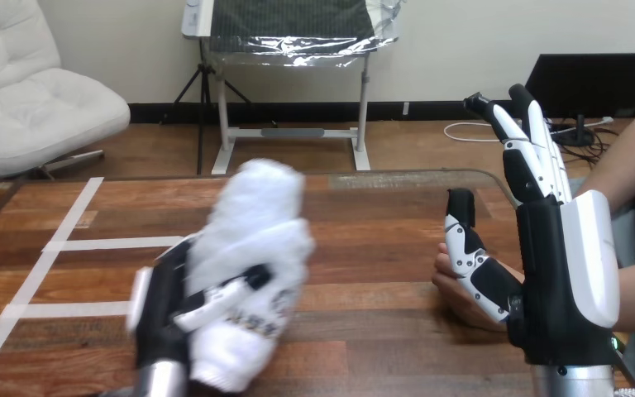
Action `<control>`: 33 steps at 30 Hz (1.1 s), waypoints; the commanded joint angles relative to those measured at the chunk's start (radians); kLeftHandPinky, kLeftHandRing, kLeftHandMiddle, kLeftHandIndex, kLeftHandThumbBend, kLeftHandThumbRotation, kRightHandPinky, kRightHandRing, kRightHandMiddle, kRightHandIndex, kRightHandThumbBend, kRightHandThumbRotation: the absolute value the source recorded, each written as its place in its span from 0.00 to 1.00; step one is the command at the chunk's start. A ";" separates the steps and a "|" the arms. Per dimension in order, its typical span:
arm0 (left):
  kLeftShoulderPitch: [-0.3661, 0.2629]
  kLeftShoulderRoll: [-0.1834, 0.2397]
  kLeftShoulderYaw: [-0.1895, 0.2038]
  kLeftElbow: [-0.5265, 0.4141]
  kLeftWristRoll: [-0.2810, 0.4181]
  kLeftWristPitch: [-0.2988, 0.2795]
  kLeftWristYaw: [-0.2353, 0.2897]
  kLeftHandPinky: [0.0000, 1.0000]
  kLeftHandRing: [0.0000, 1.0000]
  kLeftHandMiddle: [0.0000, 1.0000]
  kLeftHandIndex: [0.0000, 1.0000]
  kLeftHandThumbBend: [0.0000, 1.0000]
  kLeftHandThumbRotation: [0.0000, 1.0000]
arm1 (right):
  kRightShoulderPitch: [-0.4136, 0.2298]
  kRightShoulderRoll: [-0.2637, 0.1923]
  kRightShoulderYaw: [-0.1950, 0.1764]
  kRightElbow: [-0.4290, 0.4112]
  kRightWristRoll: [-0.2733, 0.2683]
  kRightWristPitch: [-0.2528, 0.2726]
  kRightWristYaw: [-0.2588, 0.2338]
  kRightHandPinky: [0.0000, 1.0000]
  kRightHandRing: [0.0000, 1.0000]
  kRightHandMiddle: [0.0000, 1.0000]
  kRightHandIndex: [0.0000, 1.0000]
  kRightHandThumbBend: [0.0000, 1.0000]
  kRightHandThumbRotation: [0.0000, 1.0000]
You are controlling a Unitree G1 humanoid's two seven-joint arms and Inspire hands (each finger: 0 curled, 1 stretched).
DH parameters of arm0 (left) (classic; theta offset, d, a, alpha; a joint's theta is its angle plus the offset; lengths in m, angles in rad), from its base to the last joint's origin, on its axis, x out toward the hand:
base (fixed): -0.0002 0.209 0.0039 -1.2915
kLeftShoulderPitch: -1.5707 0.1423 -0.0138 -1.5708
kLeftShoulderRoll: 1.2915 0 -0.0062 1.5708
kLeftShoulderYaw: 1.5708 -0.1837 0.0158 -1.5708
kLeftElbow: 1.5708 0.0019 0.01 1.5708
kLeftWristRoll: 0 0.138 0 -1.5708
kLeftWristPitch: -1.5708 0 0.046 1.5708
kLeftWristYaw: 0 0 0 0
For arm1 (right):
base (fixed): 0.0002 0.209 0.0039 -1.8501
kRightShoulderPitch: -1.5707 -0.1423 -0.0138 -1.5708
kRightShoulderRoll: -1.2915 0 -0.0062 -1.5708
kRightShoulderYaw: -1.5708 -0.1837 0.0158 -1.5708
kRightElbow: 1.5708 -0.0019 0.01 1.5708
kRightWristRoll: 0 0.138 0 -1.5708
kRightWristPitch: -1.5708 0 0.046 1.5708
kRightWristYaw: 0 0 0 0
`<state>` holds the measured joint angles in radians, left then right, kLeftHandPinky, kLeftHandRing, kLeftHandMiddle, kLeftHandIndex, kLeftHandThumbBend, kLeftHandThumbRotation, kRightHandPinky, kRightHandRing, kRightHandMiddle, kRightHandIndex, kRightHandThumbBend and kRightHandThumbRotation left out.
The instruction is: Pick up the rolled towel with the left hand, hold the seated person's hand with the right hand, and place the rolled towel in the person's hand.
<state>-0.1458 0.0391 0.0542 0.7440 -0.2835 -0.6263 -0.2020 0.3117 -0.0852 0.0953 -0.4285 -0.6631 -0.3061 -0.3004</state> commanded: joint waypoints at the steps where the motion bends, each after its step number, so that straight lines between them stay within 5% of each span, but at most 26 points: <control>1: -0.070 -0.007 0.032 -0.125 -0.053 0.010 -0.046 0.29 0.37 0.43 0.49 0.87 0.11 | -0.066 -0.008 -0.021 -0.026 0.009 -0.006 -0.003 1.00 1.00 1.00 0.89 0.11 0.00; 24: -0.092 -0.072 0.002 -0.164 -0.006 0.033 -0.096 0.31 0.38 0.44 0.50 0.92 0.16 | -0.075 -0.023 -0.065 -0.043 0.003 0.027 0.029 1.00 1.00 1.00 0.89 0.18 0.00; 33: -0.108 -0.091 -0.007 -0.149 0.021 0.018 -0.104 0.31 0.38 0.44 0.51 0.93 0.19 | -0.079 -0.059 -0.109 -0.071 0.011 0.082 0.118 1.00 1.00 1.00 0.89 0.29 0.00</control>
<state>-0.1587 -0.0251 0.0555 0.6262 -0.2708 -0.5857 -0.2907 0.2986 -0.1027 0.0242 -0.4355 -0.6619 -0.2497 -0.2186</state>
